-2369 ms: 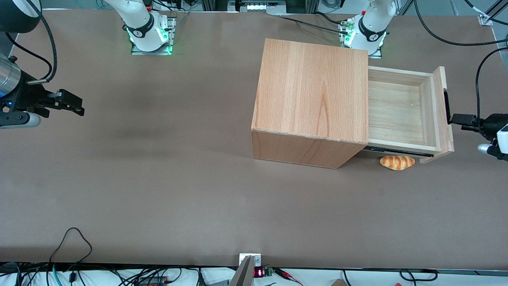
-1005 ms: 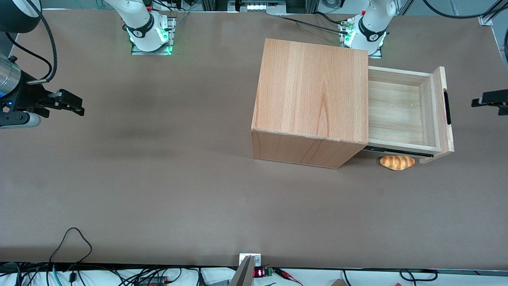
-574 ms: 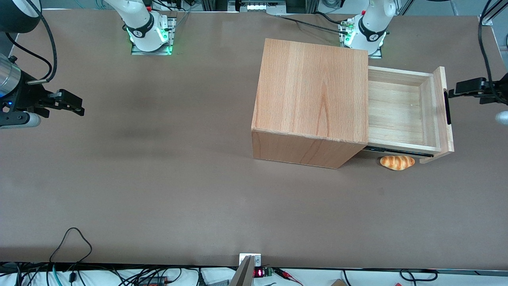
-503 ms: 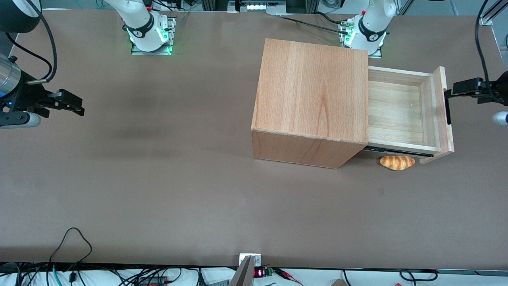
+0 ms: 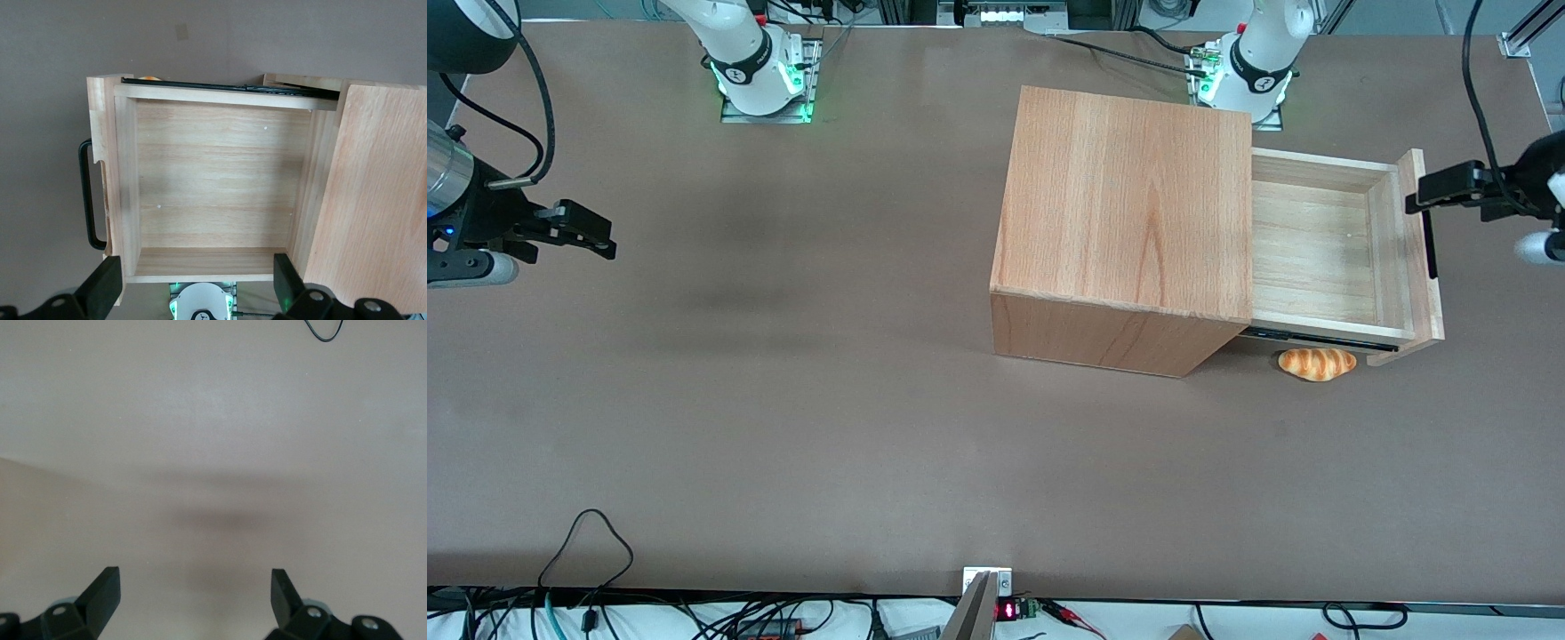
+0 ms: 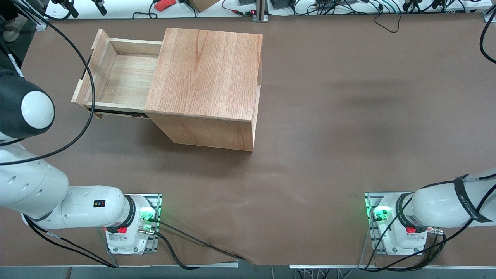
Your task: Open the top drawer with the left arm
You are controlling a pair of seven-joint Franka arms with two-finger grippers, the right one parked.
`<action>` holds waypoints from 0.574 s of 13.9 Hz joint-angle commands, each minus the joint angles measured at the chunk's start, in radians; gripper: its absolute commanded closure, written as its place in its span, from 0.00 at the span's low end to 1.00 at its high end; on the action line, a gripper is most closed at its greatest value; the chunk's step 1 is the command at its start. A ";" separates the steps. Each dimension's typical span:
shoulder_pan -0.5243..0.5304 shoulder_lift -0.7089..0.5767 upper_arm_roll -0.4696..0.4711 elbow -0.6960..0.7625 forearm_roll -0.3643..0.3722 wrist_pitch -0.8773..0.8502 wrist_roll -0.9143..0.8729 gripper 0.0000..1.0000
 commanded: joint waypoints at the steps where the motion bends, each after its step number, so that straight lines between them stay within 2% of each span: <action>1: -0.020 -0.147 0.018 -0.210 0.026 0.105 -0.020 0.00; 3: -0.019 -0.207 0.018 -0.323 0.029 0.170 -0.056 0.00; 8: -0.007 -0.207 0.015 -0.328 0.054 0.213 -0.045 0.00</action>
